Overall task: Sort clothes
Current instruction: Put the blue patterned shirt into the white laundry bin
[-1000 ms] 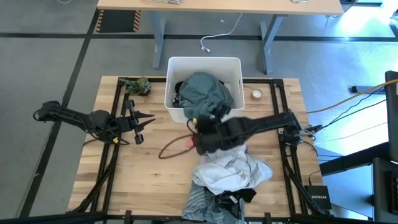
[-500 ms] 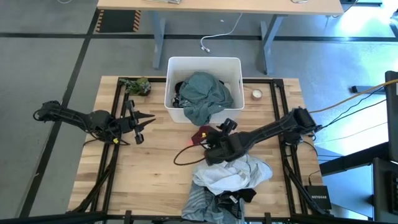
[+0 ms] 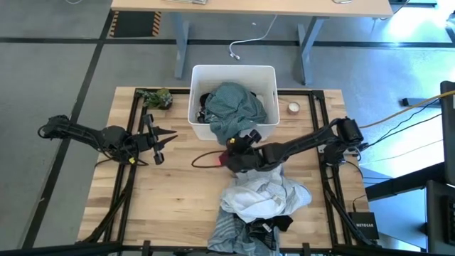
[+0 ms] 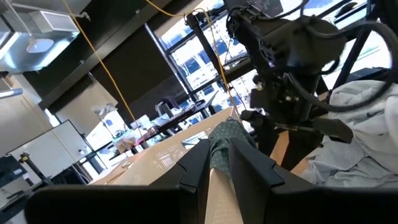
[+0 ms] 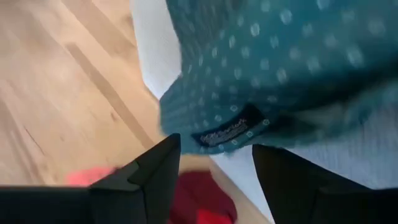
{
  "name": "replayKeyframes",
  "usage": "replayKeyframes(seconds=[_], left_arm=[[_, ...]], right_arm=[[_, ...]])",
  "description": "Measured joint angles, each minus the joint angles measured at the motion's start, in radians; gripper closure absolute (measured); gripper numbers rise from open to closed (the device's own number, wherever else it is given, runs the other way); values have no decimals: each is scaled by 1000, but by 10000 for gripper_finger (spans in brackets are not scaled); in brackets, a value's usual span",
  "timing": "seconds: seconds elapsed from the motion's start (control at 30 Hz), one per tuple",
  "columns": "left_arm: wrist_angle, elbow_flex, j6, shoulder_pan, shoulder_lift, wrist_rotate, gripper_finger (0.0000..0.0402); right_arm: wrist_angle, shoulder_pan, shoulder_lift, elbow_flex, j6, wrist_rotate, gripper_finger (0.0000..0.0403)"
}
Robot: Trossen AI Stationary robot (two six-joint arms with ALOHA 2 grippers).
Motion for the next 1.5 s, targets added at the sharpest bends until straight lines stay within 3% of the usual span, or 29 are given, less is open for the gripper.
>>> replayKeyframes(seconds=[0.17,0.43,0.6,0.7,0.8,1.07,1.3,1.5], left_arm=[[1,0,5,0,0,0,345],[2,0,-31,0,0,0,345],[4,0,1,0,0,0,345],[4,0,12,0,0,0,345],[5,0,-1,0,0,0,345],[4,0,4,0,0,0,345],[2,0,8,0,0,0,345],[-2,0,0,0,0,0,345]], right_arm=[[153,-6,0,1,-136,-12,220],[307,-5,-1,2,-277,25,387],[316,-4,-3,103,-406,78,368],[308,-6,-3,192,-548,128,379],[305,-12,-3,283,-698,193,394],[299,-112,-6,478,-1008,396,375],[288,-213,-6,513,-958,428,366],[208,-204,-6,513,-867,341,291]])
